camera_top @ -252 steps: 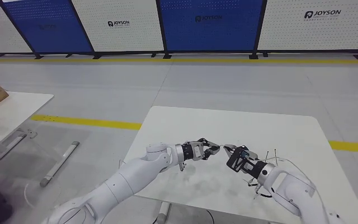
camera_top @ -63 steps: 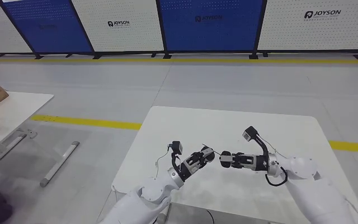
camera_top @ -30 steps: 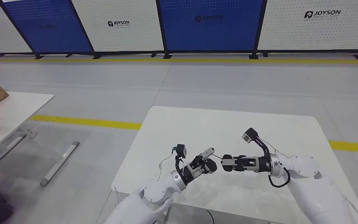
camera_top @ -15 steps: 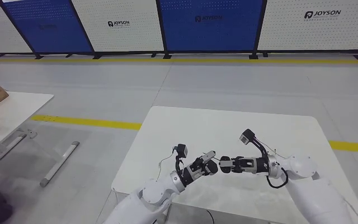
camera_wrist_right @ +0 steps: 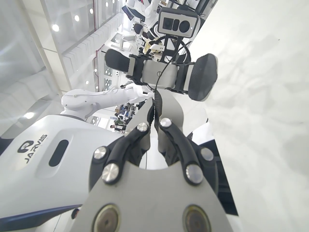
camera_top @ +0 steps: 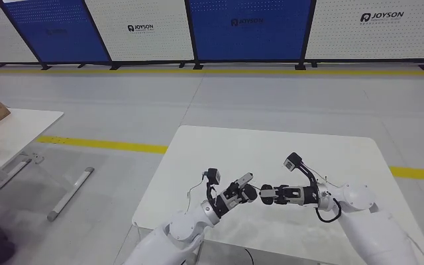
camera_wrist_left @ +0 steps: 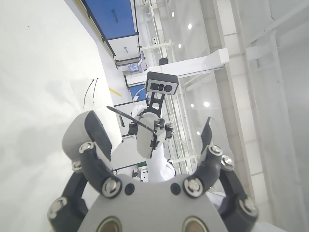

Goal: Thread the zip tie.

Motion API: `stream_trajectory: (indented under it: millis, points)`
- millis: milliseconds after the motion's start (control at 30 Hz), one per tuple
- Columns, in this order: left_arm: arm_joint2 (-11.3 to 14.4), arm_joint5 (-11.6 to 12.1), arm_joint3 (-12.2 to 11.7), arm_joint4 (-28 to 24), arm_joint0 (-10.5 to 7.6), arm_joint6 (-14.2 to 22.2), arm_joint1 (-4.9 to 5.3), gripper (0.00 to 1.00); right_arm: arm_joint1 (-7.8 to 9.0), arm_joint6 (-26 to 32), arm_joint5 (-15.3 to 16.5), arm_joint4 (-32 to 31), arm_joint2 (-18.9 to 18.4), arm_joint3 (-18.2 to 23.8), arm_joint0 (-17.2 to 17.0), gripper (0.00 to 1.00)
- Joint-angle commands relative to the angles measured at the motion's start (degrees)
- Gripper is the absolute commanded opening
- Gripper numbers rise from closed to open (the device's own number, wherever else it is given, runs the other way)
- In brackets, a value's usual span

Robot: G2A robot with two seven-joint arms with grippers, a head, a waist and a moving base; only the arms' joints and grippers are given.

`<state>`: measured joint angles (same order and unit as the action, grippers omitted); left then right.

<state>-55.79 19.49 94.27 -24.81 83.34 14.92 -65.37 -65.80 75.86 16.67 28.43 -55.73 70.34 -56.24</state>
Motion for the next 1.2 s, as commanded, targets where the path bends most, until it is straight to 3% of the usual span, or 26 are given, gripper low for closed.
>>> stream_trajectory:
  millis: [0,133,233,300,500,1167]
  points:
    - [-0.12,-0.01,-0.18,0.34,0.06,-0.05,-0.1,0.36,0.0,0.0,0.0,0.0,0.0,0.0,0.0,0.0]
    - [0.16,-0.01,-0.92,1.66,0.16,0.18,-0.23,0.11,0.0,0.0,0.0,0.0,0.0,0.0,0.0,0.0]
    - [0.28,-0.01,-1.06,2.41,0.34,-0.08,-0.33,0.07,0.0,0.0,0.0,0.0,0.0,0.0,0.0,0.0]
    - [0.18,-0.01,-0.92,3.07,0.53,0.15,-0.34,0.1,0.0,0.0,0.0,0.0,0.0,0.0,0.0,0.0]
    - [-0.46,-0.01,0.13,4.41,1.52,0.6,-0.32,0.01,0.0,0.0,0.0,0.0,0.0,0.0,0.0,0.0]
    - [-3.43,-0.01,2.25,5.8,4.22,2.35,-0.56,0.0,0.0,0.0,0.0,0.0,0.0,0.0,0.0,0.0]
